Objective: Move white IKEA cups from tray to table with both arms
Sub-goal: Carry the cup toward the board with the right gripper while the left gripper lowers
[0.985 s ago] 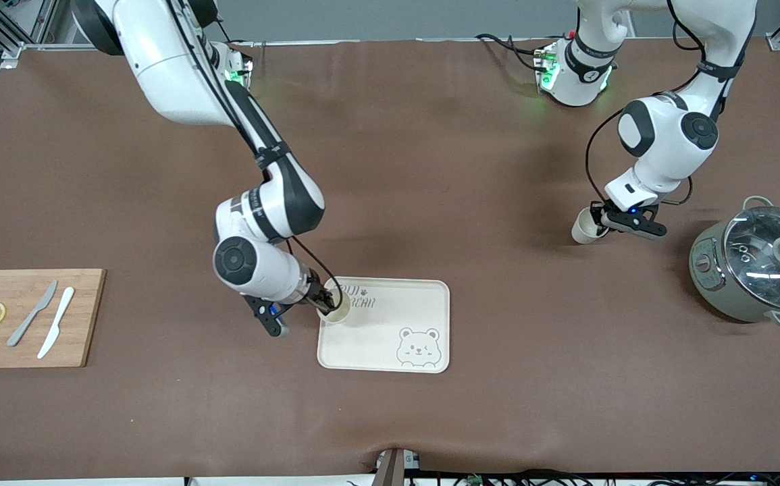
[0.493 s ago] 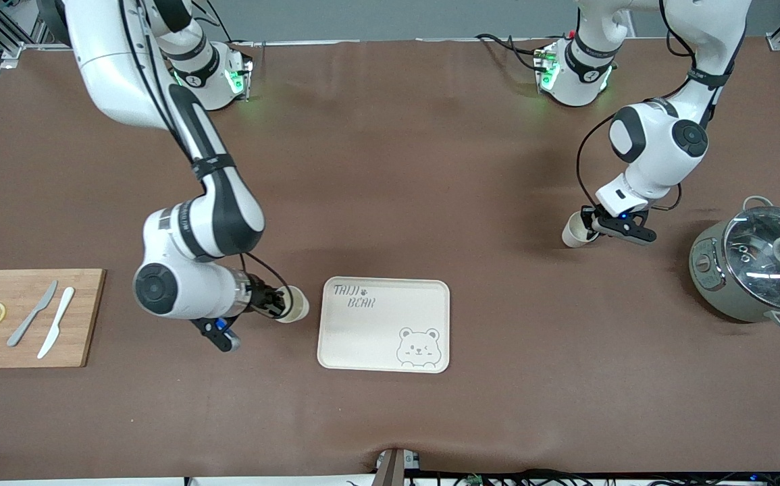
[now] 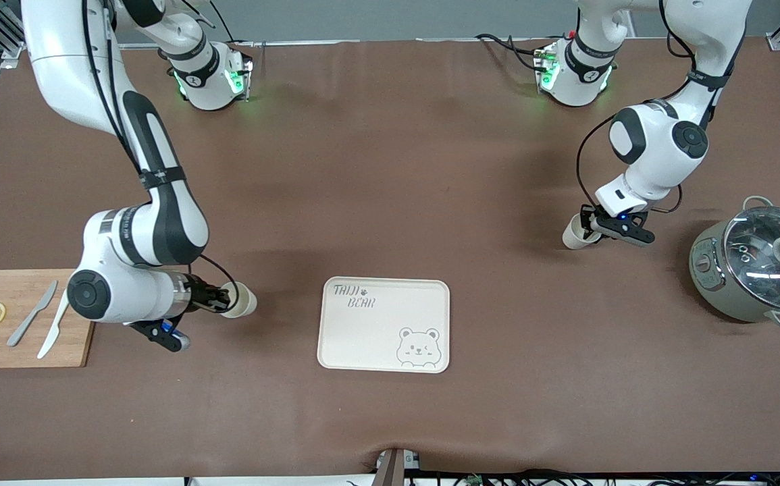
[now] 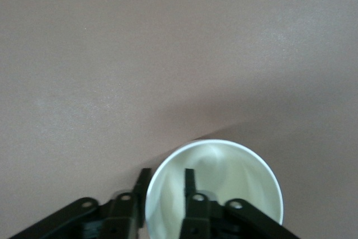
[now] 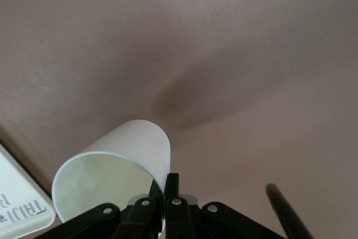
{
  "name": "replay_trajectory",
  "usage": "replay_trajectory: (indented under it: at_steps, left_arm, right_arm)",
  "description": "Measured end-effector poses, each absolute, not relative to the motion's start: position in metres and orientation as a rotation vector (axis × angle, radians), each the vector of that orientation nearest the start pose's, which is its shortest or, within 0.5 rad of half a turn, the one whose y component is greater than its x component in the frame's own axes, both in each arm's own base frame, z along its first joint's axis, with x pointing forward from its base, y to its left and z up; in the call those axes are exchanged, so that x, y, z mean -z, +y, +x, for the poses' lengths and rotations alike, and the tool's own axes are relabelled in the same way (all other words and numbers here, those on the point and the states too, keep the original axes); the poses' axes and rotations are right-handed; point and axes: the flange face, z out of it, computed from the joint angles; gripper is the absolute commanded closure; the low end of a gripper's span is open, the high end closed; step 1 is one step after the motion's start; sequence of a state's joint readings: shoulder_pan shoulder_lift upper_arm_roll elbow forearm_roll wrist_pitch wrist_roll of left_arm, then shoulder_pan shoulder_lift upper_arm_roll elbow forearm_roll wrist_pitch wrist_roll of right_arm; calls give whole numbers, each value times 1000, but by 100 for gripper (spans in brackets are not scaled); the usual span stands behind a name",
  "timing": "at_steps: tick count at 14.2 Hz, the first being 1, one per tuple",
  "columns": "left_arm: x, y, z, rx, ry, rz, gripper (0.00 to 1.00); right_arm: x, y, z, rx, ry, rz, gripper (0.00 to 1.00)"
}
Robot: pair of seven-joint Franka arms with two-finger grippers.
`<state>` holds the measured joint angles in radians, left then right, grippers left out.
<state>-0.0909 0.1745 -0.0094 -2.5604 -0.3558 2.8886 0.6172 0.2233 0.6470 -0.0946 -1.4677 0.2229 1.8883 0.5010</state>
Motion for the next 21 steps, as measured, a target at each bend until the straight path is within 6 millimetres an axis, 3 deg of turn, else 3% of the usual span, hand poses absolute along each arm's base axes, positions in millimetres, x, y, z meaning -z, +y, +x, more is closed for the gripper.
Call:
replay_trajectory:
  at_steps: [1, 3, 7, 12, 17, 21]
  left_arm:
    - [-216, -26, 464, 285, 604, -3144, 5]
    - [-217, -26, 464, 290, 598, -3145, 0]
    - [-217, -24, 464, 302, 576, -3152, 0]
    - [-218, -19, 466, 316, 598, -3141, 0]
    - [-230, -15, 473, 357, 601, -3133, 0]
    - [-242, -16, 477, 375, 592, -3142, 0]
  right_arm:
    - [-285, 106, 681, -390, 643, -2981, 100]
    - [-282, 81, 681, -393, 574, -2987, 100]
    - [-277, 26, 682, -393, 495, -3020, 100]
    - [-271, -17, 679, -399, 402, -3037, 100]
    - [-261, -46, 676, -346, 336, -3077, 100]
    - [-245, -53, 669, -341, 331, -3080, 100]
